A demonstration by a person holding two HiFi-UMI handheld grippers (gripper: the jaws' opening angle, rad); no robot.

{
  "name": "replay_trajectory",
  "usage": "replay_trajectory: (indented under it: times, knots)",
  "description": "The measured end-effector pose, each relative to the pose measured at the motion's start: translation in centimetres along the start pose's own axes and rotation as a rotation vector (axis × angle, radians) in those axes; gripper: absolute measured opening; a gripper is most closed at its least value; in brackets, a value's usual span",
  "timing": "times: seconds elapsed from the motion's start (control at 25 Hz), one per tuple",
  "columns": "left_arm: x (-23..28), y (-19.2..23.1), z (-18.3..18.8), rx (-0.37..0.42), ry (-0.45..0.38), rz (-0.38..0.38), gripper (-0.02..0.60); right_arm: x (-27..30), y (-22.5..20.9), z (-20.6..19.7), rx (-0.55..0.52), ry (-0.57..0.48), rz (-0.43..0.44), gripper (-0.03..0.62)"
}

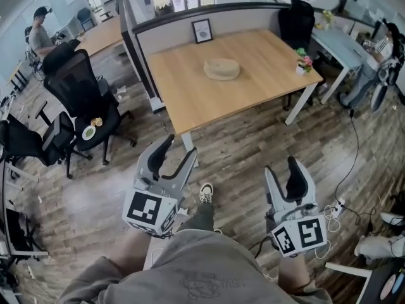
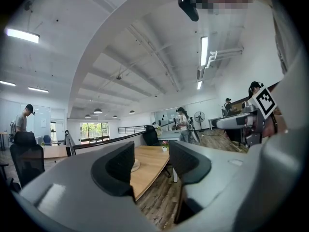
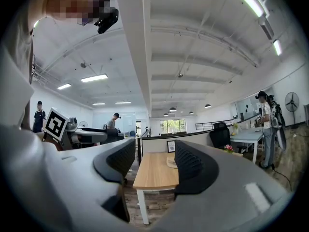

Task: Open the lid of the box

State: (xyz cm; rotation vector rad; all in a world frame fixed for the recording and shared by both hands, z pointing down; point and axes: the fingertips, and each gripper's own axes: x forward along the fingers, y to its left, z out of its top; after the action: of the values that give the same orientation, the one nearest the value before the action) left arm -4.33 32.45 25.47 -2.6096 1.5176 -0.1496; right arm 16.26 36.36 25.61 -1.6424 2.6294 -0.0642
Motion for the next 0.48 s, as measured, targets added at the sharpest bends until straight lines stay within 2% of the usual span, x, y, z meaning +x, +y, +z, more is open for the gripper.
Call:
replay_trajectory:
  times: [0.48]
  knots:
    - [12.9, 8.8, -1.6, -0.007, 0.028, -0.022, 0.225, 15.5, -5.2, -0.2, 0.0, 0.056, -0.001, 0.241]
